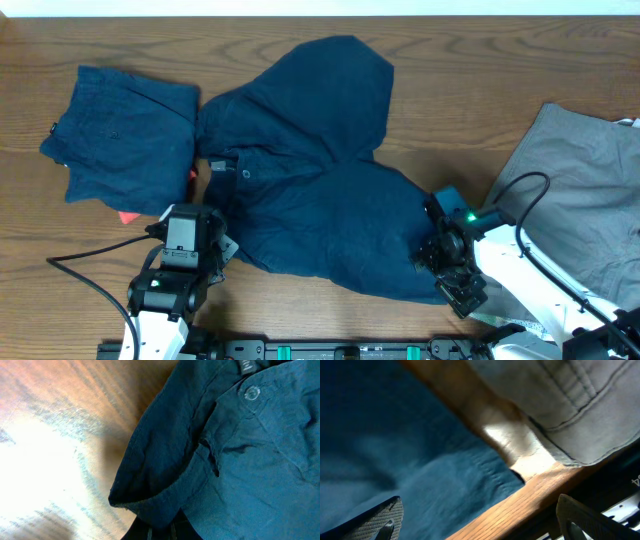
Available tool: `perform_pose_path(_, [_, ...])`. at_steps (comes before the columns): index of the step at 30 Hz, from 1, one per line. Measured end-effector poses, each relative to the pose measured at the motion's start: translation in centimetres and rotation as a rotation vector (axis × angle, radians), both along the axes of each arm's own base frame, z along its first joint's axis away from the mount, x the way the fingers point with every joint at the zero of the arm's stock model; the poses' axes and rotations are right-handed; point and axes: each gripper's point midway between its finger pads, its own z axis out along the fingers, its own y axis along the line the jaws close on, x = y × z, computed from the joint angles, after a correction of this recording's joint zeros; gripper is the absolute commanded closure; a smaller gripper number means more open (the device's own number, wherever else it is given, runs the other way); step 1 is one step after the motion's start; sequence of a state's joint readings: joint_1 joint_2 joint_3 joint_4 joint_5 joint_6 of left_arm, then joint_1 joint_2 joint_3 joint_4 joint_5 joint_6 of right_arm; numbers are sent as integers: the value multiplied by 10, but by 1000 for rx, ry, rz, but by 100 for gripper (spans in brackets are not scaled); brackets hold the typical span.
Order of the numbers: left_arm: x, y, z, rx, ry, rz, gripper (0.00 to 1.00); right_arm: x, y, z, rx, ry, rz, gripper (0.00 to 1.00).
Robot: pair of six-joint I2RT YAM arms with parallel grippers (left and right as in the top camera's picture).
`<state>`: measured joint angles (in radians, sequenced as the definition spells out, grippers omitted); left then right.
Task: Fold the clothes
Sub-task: 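Grasp the shorts' near hem corners with left and right grippers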
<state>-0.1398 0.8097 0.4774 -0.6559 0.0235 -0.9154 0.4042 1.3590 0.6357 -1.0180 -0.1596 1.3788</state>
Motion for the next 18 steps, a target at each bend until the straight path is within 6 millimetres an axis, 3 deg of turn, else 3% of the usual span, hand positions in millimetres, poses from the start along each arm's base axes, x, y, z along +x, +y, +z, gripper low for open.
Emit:
perform_pose_path(7, [-6, 1, -3, 5, 27, -2, 94, -14, 1, -13, 22, 31, -13, 4])
perform_pose_path(9, [-6, 1, -3, 6, 29, -3, 94, -15, 2, -15, 32, 29, -14, 8])
perform_pose_path(16, [-8, 1, -4, 7, 39, -3, 94, 4, 19, -23, 119, -80, -5, 58])
perform_pose_path(18, [-10, 2, -5, 8, 45, -3, 94, 5, 21, -24, 133, -93, -20, 85])
